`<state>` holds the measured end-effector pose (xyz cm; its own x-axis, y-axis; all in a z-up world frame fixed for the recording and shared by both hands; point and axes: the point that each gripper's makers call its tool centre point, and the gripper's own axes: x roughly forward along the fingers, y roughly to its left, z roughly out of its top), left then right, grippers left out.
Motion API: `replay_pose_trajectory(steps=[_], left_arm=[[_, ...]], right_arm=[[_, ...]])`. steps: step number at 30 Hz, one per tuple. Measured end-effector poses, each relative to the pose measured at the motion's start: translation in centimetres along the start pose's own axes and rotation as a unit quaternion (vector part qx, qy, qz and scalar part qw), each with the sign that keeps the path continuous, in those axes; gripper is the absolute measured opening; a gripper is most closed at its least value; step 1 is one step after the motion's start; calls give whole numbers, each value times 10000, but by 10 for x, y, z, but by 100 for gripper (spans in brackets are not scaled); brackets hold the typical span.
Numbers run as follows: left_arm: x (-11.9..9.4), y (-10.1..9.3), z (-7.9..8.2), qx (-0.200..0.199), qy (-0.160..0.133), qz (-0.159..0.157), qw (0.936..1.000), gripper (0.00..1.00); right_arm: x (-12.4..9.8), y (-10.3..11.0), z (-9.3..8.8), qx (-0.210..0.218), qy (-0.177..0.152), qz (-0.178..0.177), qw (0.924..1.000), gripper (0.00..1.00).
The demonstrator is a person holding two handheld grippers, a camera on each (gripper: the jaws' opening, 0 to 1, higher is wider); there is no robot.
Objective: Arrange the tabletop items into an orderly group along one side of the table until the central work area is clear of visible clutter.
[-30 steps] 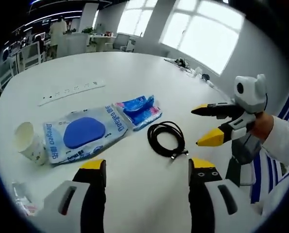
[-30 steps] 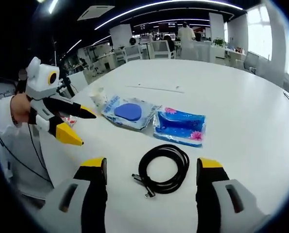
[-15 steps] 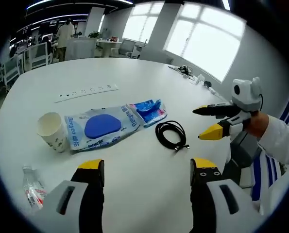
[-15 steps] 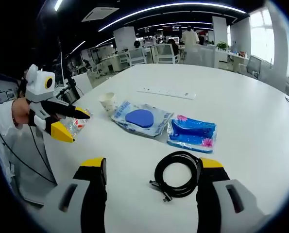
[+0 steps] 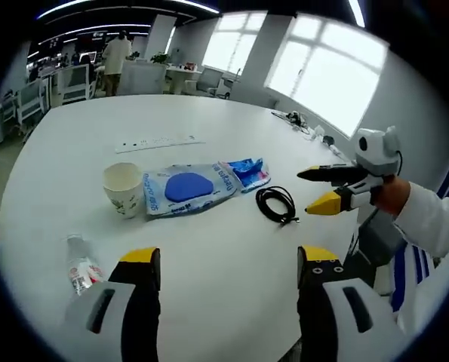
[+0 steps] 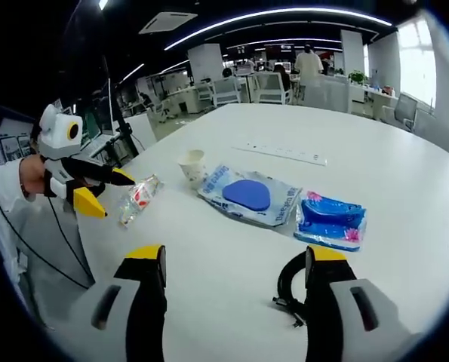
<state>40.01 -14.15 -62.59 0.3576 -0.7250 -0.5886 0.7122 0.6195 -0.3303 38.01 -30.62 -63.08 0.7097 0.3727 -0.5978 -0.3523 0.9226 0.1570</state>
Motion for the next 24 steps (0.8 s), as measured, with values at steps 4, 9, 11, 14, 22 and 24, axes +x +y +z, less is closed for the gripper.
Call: replay_pose_trajectory(steps=[4,9,11,14,22,24], left_arm=[[-15,10,-1,-49,-82,57,9999,75],[-30,23,-3,-111,-170,142,9997,76],[-36,27,-3,-143,-224,180,9995,76],[-45,34,-6,-159,-246,237,9993,76],[-67,57,-8,-286,-365,403,9981,76],[-73,62,-11,-310,-369,445,9978,76]], right_arm=[[6,12,7,-69,-6,63,10000,74],[13,23,15,-154,-21,123,9998,74],[16,29,19,-171,-41,166,9997,75],[22,37,23,-248,-14,249,9994,75],[40,57,37,-290,-53,452,9985,74],[46,63,40,-341,-42,505,9981,74]])
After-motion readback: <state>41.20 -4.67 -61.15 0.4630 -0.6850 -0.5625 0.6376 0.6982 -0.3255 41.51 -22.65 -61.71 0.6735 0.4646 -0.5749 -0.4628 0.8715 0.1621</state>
